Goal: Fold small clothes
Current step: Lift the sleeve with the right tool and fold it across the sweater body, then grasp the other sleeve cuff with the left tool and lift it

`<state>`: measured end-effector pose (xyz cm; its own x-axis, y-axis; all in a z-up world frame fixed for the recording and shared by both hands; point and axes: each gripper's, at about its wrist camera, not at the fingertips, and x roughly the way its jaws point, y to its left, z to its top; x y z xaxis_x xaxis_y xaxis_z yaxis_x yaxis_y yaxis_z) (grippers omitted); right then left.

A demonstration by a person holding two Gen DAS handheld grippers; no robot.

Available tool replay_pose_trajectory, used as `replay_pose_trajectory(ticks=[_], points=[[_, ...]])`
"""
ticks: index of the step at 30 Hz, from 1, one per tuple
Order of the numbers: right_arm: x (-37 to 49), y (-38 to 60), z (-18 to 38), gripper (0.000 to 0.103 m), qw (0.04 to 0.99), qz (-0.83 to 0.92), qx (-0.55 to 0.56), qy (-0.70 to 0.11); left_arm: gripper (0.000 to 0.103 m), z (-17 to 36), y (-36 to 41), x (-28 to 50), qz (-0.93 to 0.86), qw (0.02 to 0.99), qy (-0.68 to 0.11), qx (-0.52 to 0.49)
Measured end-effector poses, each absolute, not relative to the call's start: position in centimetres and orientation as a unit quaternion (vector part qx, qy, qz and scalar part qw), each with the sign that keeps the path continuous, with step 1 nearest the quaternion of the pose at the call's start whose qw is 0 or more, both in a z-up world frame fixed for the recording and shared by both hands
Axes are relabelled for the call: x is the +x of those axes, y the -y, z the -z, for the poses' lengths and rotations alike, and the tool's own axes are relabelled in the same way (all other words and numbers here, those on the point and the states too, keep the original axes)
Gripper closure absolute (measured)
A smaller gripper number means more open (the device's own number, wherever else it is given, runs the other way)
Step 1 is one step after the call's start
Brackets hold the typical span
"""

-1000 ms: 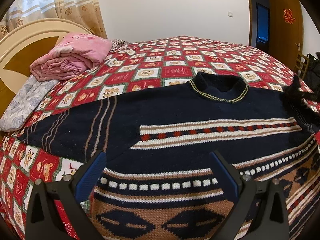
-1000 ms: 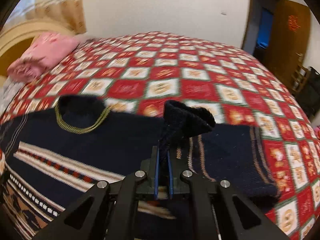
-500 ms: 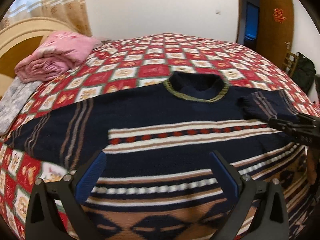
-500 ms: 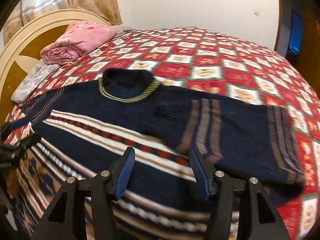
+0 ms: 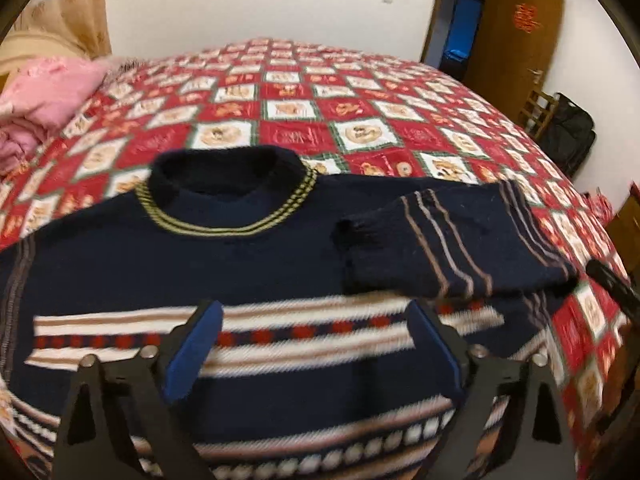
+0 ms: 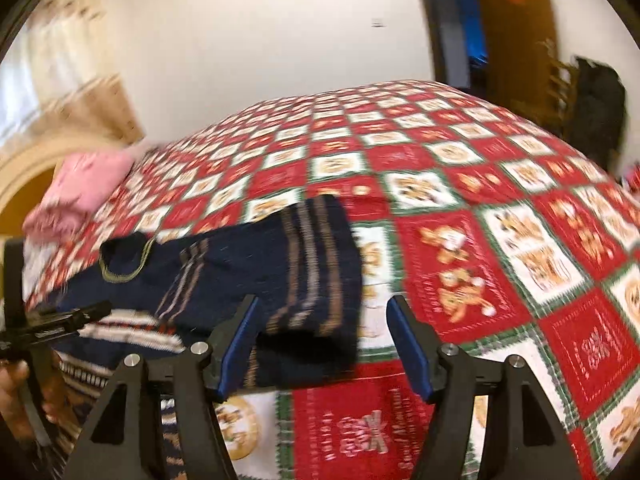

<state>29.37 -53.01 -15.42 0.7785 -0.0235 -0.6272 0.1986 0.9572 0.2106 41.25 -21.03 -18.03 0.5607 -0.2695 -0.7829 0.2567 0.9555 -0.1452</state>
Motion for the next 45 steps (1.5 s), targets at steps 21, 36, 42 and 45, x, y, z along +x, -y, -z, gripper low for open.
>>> replay_pose_trajectory(ticks=[21,36,42,45], points=[[29.4,54.0,18.1,0.037,0.924,0.061,0.176,-0.335,0.091,19.8,25.6,45.0,0.167,0.864,-0.473,-0.045],[28.7,52.6,16.9,0.035,0.938,0.027,0.155,-0.308,0.092,11.7,18.9,43.0,0.163,0.893,-0.417,-0.036],[28.4,50.2,16.5,0.034,0.949,-0.002,0.107,-0.297,0.092,11.6,15.6,42.5,0.144,0.898,-0.415,-0.026],[28.2,49.0,16.5,0.033,0.952,-0.022,0.087,-0.294,0.092,11.6,14.0,42.6,0.133,0.900,-0.414,-0.031]])
